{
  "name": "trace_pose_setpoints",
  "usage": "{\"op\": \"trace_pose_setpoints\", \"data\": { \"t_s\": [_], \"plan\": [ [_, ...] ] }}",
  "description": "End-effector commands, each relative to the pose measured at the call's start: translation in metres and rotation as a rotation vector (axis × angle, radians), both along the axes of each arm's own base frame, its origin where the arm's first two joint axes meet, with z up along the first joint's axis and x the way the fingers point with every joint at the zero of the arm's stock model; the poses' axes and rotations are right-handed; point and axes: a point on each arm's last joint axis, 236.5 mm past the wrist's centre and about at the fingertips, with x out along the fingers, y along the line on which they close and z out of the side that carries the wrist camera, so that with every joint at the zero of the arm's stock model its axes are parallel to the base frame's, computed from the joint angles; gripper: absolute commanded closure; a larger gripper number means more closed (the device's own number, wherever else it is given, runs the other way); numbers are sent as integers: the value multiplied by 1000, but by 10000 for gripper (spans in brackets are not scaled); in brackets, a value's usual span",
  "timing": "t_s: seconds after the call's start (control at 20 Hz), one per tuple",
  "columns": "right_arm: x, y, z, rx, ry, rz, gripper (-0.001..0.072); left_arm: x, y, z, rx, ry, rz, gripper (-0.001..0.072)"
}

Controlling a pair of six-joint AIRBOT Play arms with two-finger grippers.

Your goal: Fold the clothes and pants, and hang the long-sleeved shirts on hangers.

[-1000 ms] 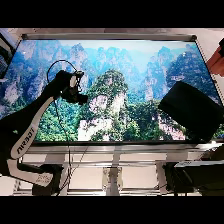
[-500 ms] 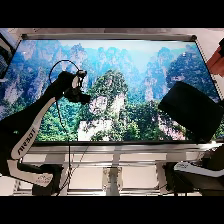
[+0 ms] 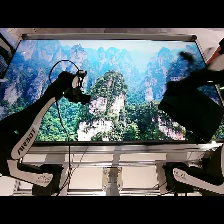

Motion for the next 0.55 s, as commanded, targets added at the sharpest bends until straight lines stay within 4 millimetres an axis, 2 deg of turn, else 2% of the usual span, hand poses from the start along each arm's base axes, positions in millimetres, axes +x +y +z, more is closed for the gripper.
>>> {"op": "trace_pose_setpoints", "data": {
  "t_s": [0.0, 0.15, 0.25, 0.35, 0.5],
  "plan": [
    [-29, 49, -60, -169, 66, 120, 697, 0, 0, 0, 1, 1, 0, 293],
    [-76, 53, -119, -247, 258, 148, 697, 0, 0, 0, 0, 1, 0, 294],
    [-99, 46, -142, -278, 351, 128, 697, 0, 0, 0, 1, 1, -1, 294],
    [-111, 42, -149, -292, 391, 118, 696, 0, 0, 0, 0, 1, -1, 294],
    [-114, 42, -148, -292, 408, 100, 696, 0, 0, 0, 0, 1, -1, 294]
  ]
}}
